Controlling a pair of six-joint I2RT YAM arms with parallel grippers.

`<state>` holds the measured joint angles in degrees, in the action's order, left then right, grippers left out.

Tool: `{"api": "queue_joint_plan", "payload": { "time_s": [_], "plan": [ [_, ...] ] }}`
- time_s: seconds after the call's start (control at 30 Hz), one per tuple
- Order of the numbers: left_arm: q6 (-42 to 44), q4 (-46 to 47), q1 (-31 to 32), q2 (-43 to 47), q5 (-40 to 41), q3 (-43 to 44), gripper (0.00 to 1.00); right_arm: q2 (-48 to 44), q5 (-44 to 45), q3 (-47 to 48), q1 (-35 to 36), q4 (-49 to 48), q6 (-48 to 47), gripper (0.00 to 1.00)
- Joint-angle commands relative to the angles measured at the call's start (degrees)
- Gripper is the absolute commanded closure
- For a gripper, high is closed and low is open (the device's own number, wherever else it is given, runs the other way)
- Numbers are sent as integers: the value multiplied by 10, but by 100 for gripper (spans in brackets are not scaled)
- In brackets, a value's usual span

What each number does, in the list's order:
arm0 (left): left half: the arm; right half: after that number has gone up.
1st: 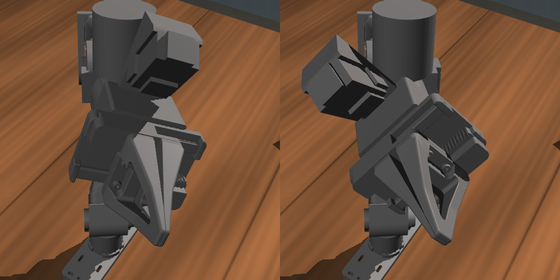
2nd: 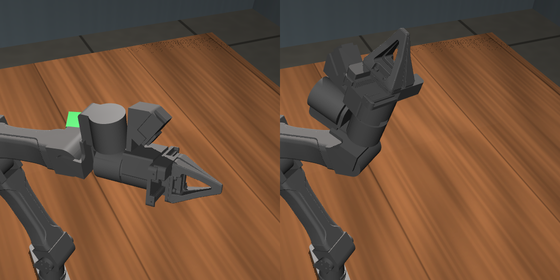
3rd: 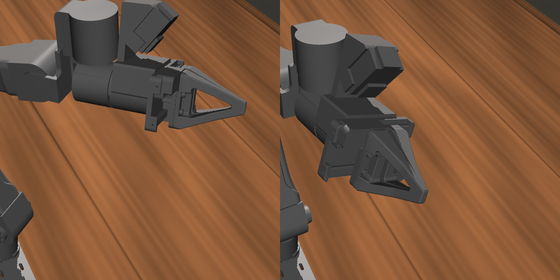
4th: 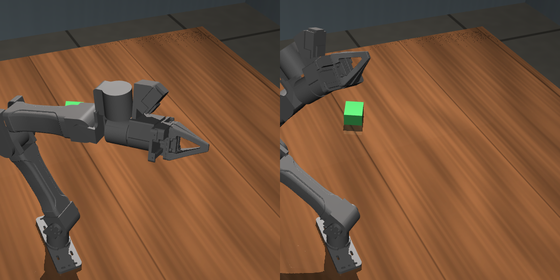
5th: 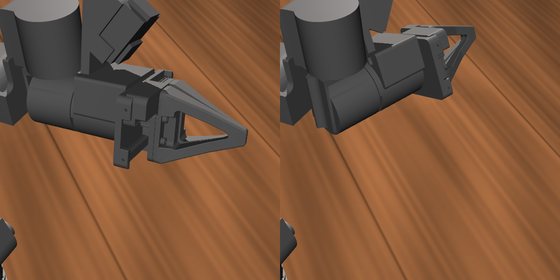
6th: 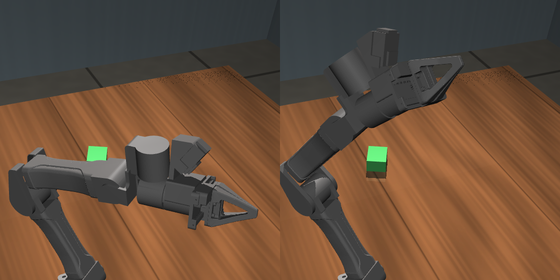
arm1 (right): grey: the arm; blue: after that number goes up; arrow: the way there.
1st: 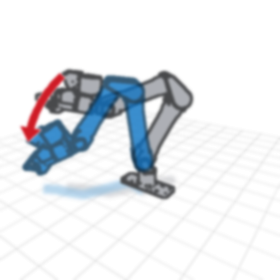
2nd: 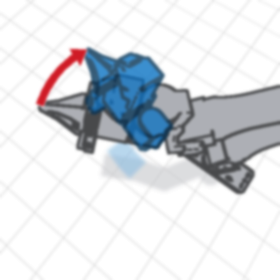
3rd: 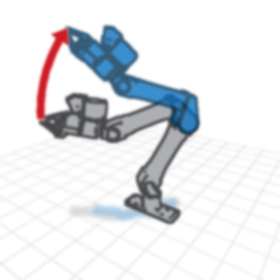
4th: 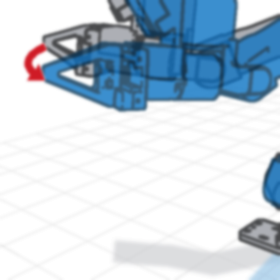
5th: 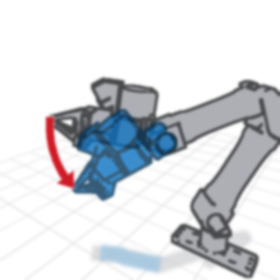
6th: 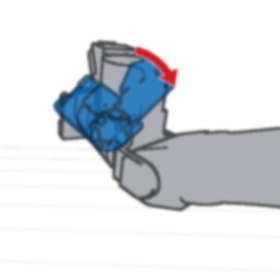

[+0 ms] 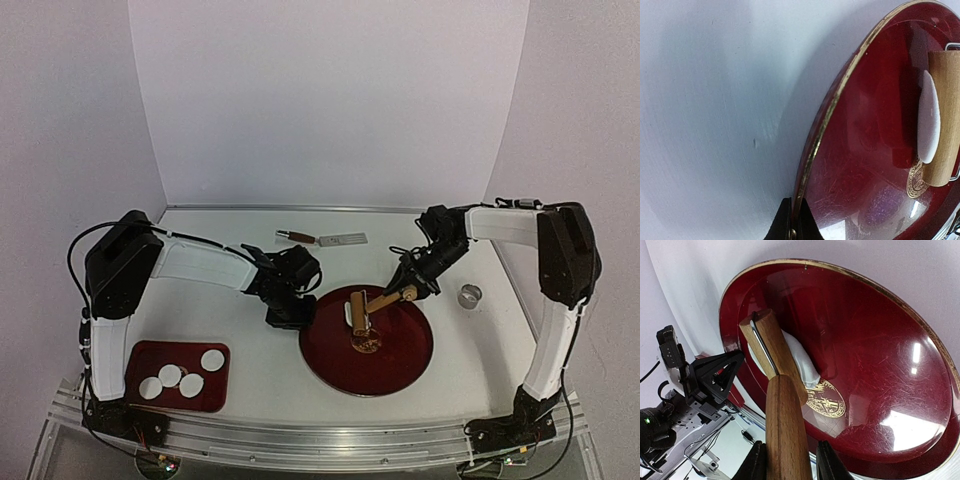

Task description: Roll out the dumpling wrappers from the dough

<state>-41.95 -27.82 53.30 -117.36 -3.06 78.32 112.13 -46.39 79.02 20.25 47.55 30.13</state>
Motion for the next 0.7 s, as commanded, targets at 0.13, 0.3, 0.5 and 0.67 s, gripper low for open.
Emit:
{"api": "queue_joint_plan", "payload": {
  "time_s": [0.13, 0.3, 0.5, 0.67],
  "plan": [
    [9, -79, -19, 17, 72, -27, 100, 62, 431, -98, -30, 171, 6, 100],
    [7, -77, -19, 22, 73, -32, 100, 59, 431, -114, -32, 167, 5, 100],
    [4, -77, -18, 31, 77, -43, 100, 47, 432, -124, -41, 165, 4, 100],
    [3, -73, -19, 36, 78, -50, 100, 43, 432, -132, -43, 164, 3, 100]
  ]
}}
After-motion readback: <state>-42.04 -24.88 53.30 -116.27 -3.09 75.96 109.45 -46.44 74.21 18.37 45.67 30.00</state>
